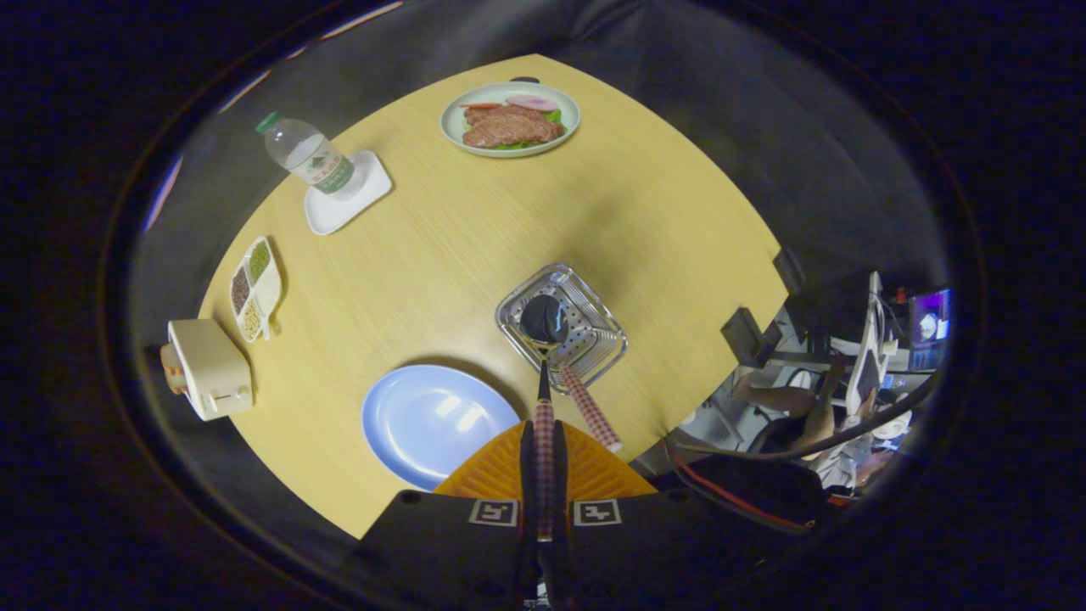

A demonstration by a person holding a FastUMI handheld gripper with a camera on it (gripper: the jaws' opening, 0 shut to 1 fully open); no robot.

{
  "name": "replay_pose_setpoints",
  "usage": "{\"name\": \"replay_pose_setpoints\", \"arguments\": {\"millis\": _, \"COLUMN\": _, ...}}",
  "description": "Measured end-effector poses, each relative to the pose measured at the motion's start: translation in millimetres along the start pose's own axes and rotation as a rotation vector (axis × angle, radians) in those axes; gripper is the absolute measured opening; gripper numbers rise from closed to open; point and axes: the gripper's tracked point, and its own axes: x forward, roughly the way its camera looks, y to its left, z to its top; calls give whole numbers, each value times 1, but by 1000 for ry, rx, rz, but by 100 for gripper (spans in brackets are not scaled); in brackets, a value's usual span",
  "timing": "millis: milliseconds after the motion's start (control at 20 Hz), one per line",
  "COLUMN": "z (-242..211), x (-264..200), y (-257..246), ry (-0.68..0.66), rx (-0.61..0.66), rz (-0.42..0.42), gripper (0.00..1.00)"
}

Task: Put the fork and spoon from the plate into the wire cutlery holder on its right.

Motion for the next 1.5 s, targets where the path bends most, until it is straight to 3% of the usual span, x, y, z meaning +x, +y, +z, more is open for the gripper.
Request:
{"name": "replay_pose_setpoints", "arguments": {"millis": 400, "z": 11, "x": 36, "y": -1, "ry": 181, "rx": -2, "rz": 39, "gripper": 10}}
{"name": "replay_pose_setpoints", "arguments": {"millis": 650, "z": 16, "x": 46, "y": -1, "ry": 212, "rx": -30, "rz": 35, "gripper": 11}}
{"name": "replay_pose_setpoints", "arguments": {"millis": 800, "z": 18, "x": 43, "y": -1, "ry": 186, "rx": -26, "rz": 51, "gripper": 17}}
{"name": "replay_pose_setpoints", "arguments": {"millis": 1350, "z": 14, "x": 10, "y": 5, "ry": 8, "rx": -44, "rz": 115, "gripper": 93}}
{"name": "replay_pose_setpoints", "arguments": {"millis": 1500, "z": 8, "x": -5, "y": 2, "ry": -72, "rx": -82, "rz": 111, "gripper": 96}}
